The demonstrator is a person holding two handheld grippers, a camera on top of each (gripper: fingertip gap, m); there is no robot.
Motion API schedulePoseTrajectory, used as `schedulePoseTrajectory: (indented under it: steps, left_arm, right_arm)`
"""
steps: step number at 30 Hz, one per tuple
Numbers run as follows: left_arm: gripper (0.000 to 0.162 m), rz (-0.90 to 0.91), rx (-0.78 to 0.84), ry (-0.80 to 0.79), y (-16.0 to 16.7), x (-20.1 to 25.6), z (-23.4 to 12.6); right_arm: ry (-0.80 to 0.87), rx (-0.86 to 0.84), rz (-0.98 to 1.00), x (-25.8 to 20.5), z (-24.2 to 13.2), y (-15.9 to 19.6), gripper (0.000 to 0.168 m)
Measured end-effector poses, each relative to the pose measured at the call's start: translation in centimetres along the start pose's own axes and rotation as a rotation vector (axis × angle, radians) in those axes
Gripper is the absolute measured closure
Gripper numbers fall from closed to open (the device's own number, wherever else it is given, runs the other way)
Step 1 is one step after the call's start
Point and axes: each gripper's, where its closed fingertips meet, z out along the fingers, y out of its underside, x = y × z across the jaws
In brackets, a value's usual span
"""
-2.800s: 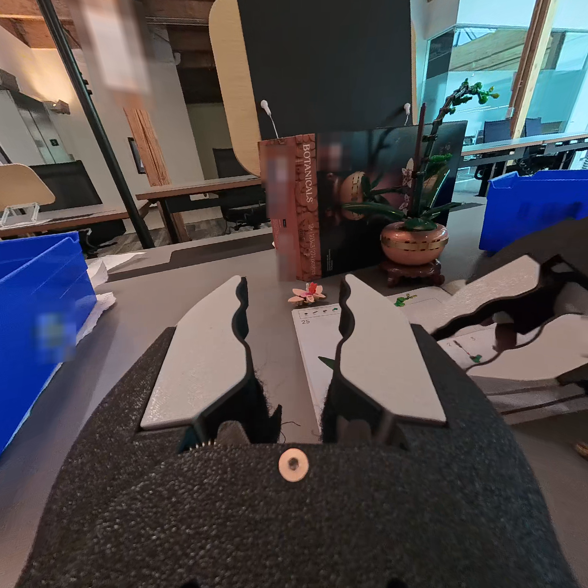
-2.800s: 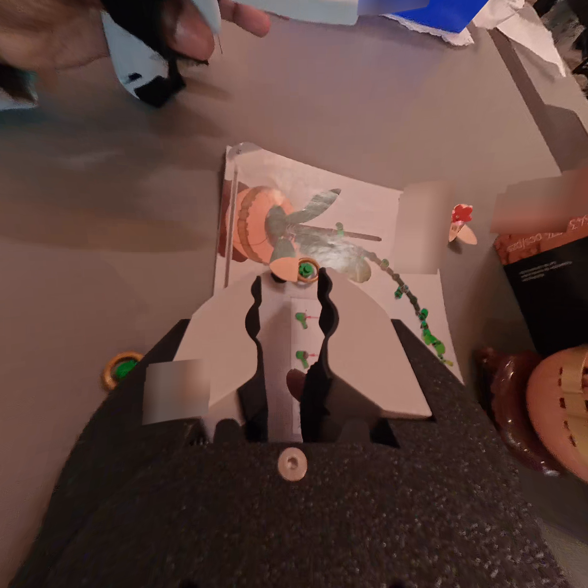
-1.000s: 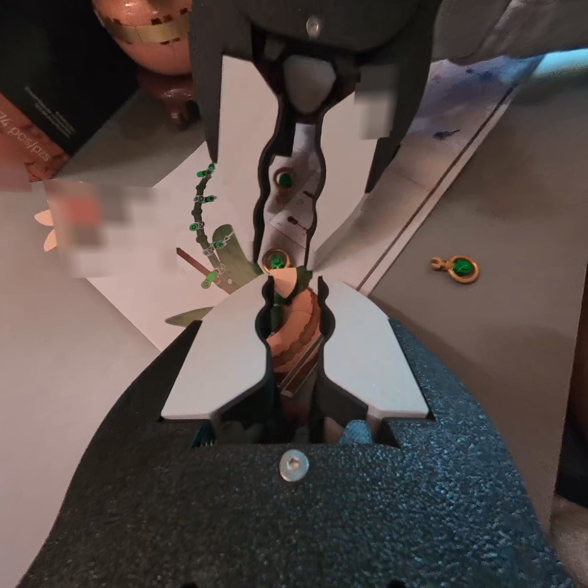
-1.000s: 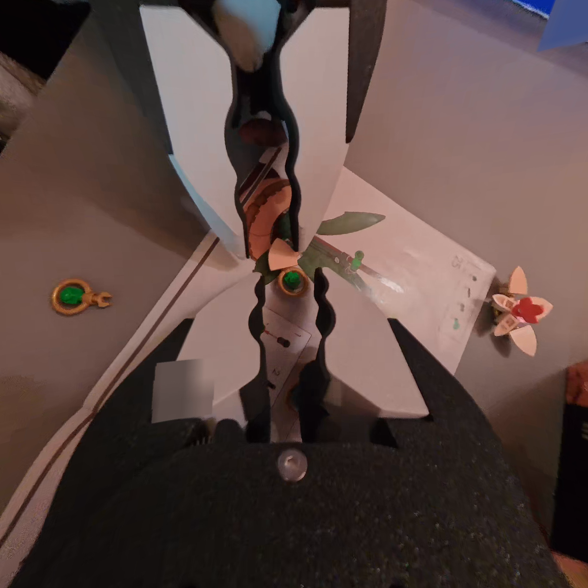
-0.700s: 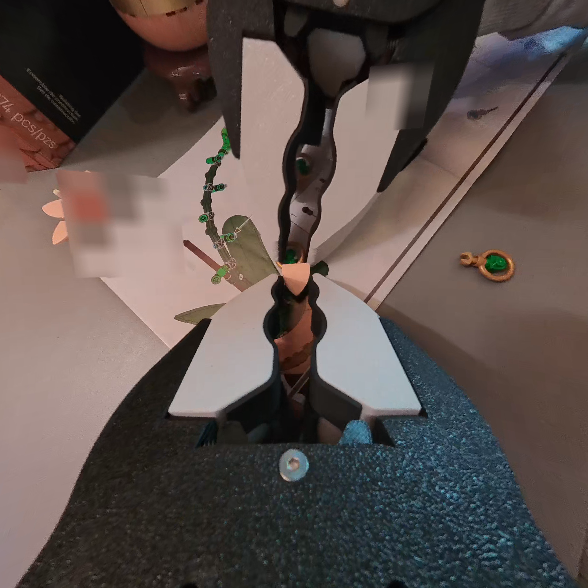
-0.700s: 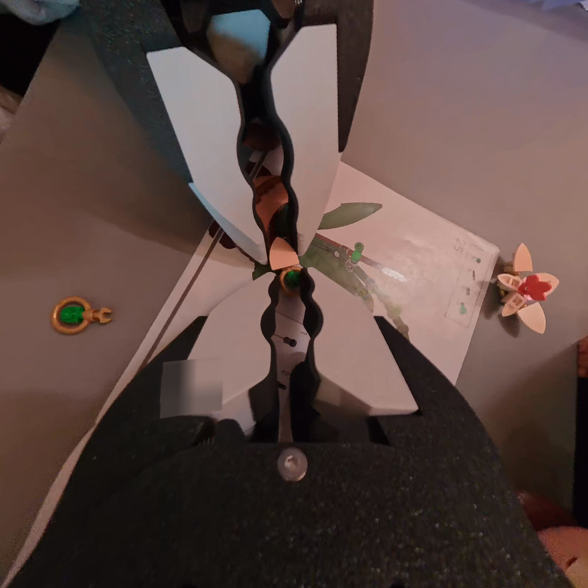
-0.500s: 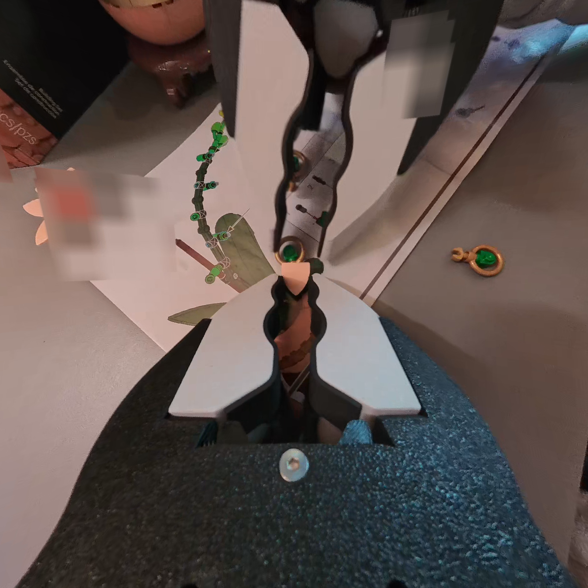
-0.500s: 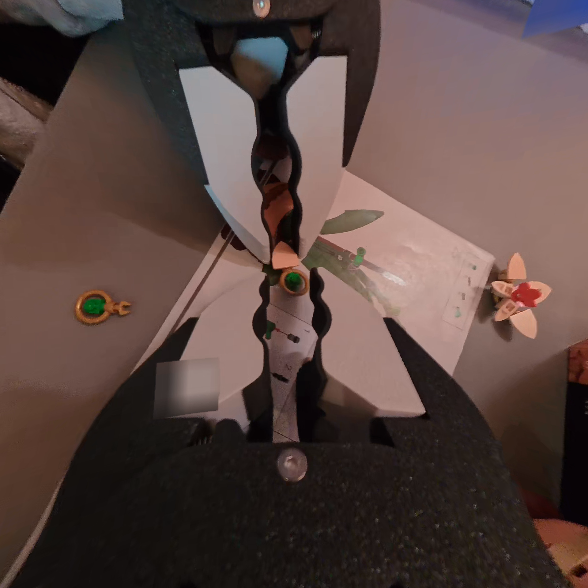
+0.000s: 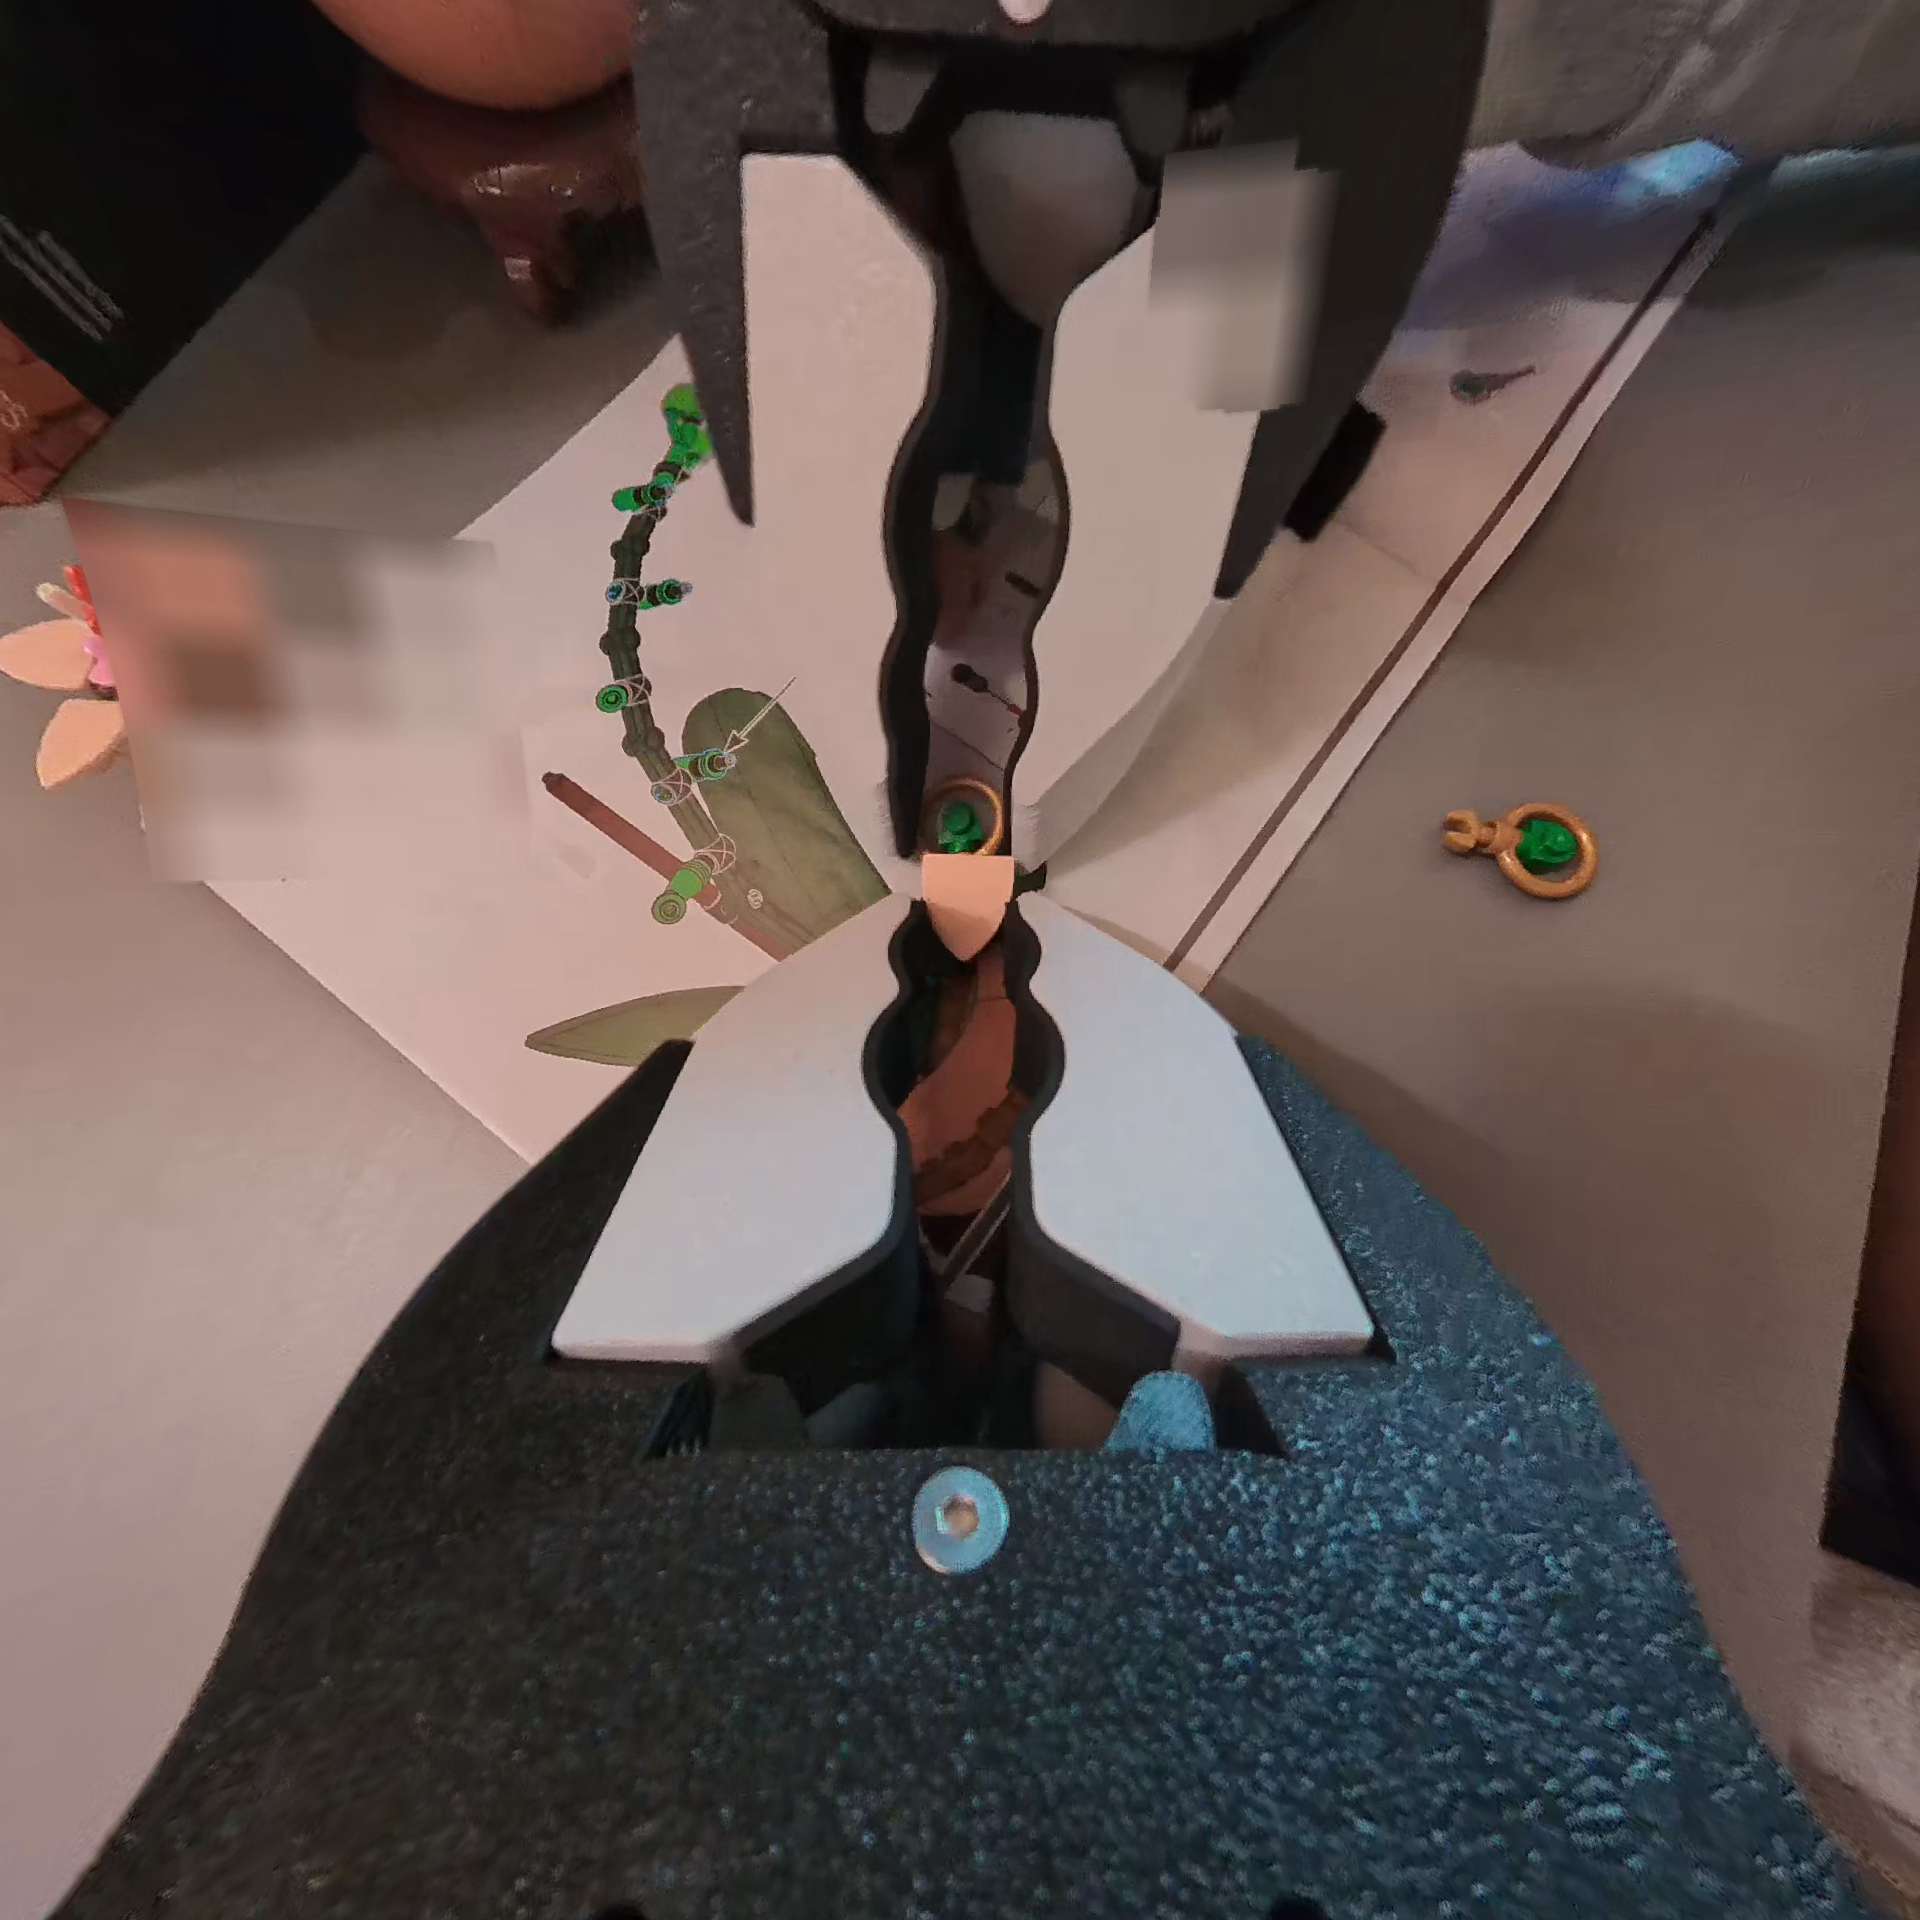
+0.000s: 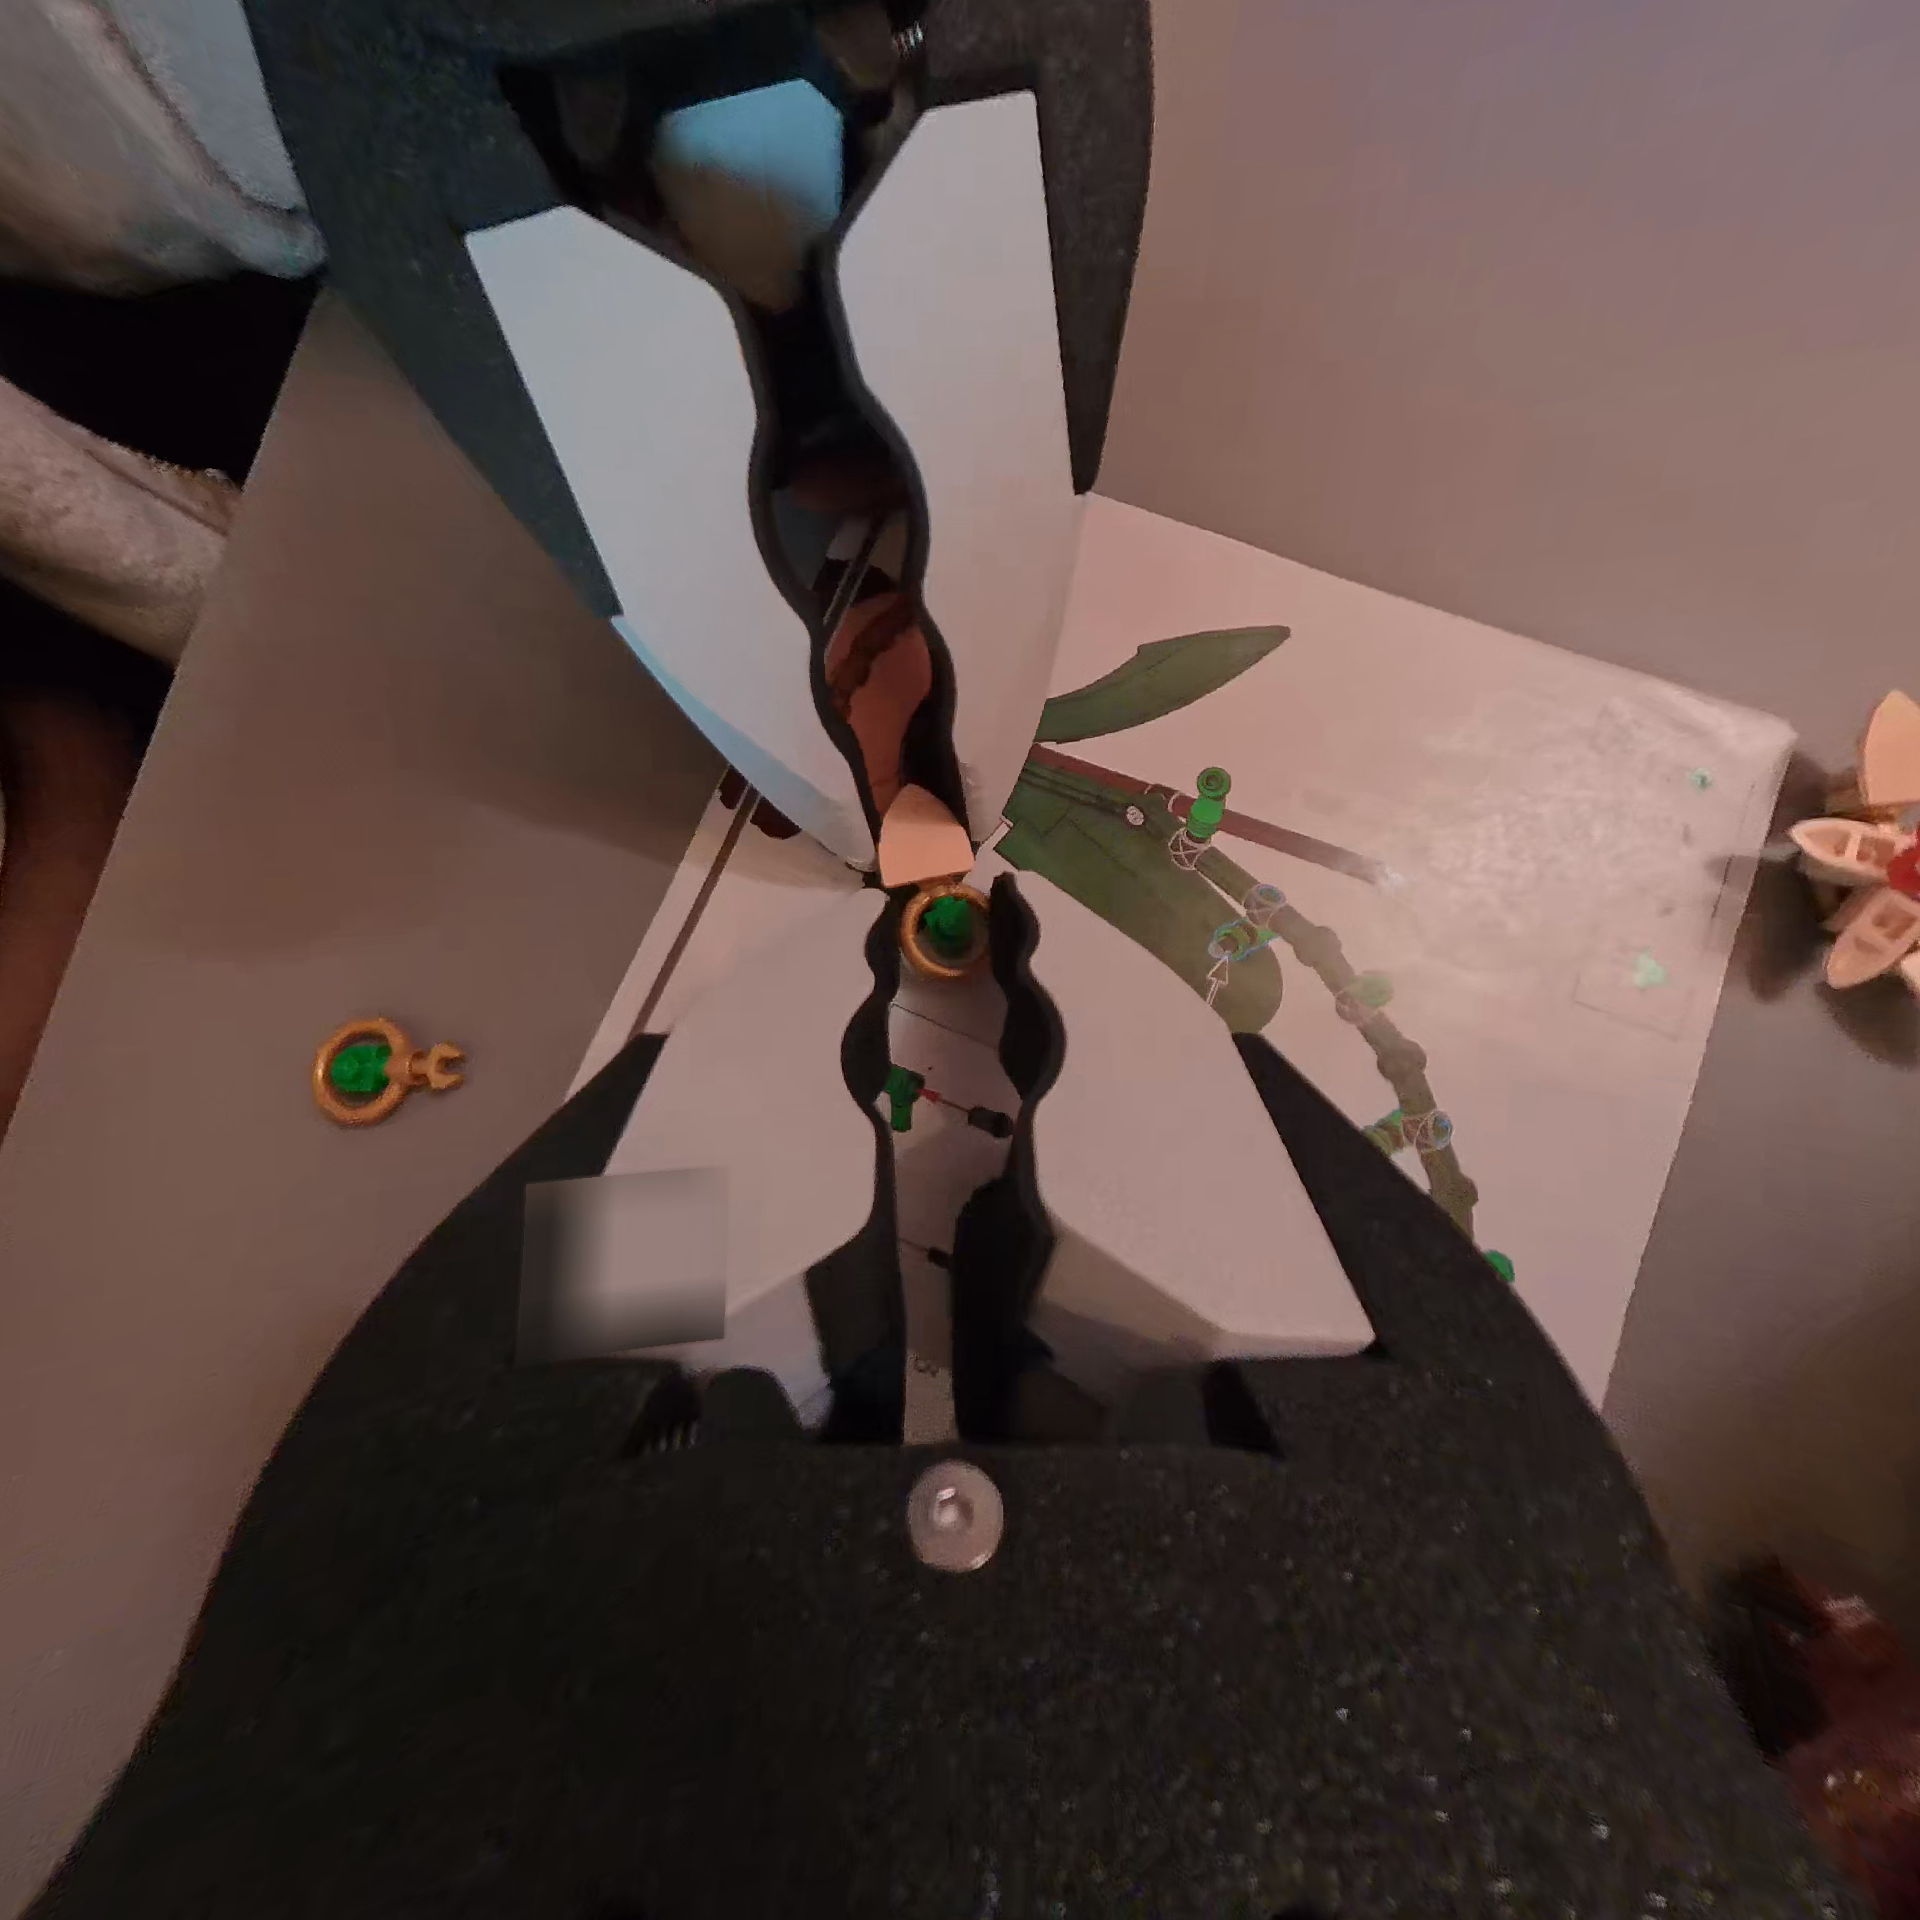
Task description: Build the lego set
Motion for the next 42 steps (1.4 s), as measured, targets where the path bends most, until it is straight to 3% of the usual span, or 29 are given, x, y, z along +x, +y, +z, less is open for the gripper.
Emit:
schedulePoseTrajectory:
  steps: [3, 7, 9, 14, 18, 21, 24, 27, 31, 33, 36, 42]
  left_arm:
    - [0.149, -0.057, -0.002, -0.004, 0.0, 0.0, 0.0]
    - [0.149, 0.015, -0.026, -0.048, 0.0, 0.0, 0.0]
    - [0.149, 0.012, -0.036, -0.034, 0.1, 0.2, 0.0]
    - [0.148, 0.048, -0.053, -0.049, 0.0, 0.2, 0.0]
    - [0.133, 0.044, -0.083, -0.064, 0.2, 0.0, -0.3]
    - [0.126, 0.046, -0.067, -0.082, 0.1, 0.1, -0.8]
    - [0.122, 0.042, 0.029, -0.148, -1.1, -0.5, -1.4]
    - [0.116, 0.052, 0.258, -0.228, -3.6, -0.7, -2.7]
    - [0.078, -0.088, 0.553, -0.174, -6.5, 1.1, -4.6]
    - [0.071, -0.107, 0.64, -0.164, -7.2, 1.9, -5.5]
    - [0.074, 0.007, 0.747, -0.184, -7.8, 3.3, -7.0]
    - [0.084, 0.098, 0.708, -0.31, -7.1, 3.1, -7.1]
  right_arm:
    - [0.06, -0.006, -0.002, -0.2, 0.0, -0.1, 0.157]
    - [0.112, -0.022, -0.054, -0.2, -0.1, -0.1, 0.157]
    - [0.094, -0.02, -0.044, -0.4, -0.2, -0.2, 0.148]
    - [0.058, -0.004, -0.027, 0.1, -0.9, 0.0, 0.146]
    - [0.05, 0.035, -0.046, -0.7, -1.9, -0.6, 0.144]
    - [0.174, 0.051, -0.027, -0.5, -4.9, -0.5, 0.145]
    - [0.353, 0.026, 0.082, 0.1, -8.2, 1.8, 0.145]
    - [0.432, 0.014, 0.22, 0.3, -8.4, 4.5, 0.143]
    - [0.427, 0.022, 0.264, 1.2, -6.7, 5.4, 0.138]
    - [0.404, 0.019, 0.289, 2.0, -6.2, 5.5, 0.139]
    - [0.287, 0.027, 0.323, 1.9, -5.3, 5.0, 0.141]
    - [0.244, 0.001, 0.294, 1.8, -4.5, 5.2, 0.152]
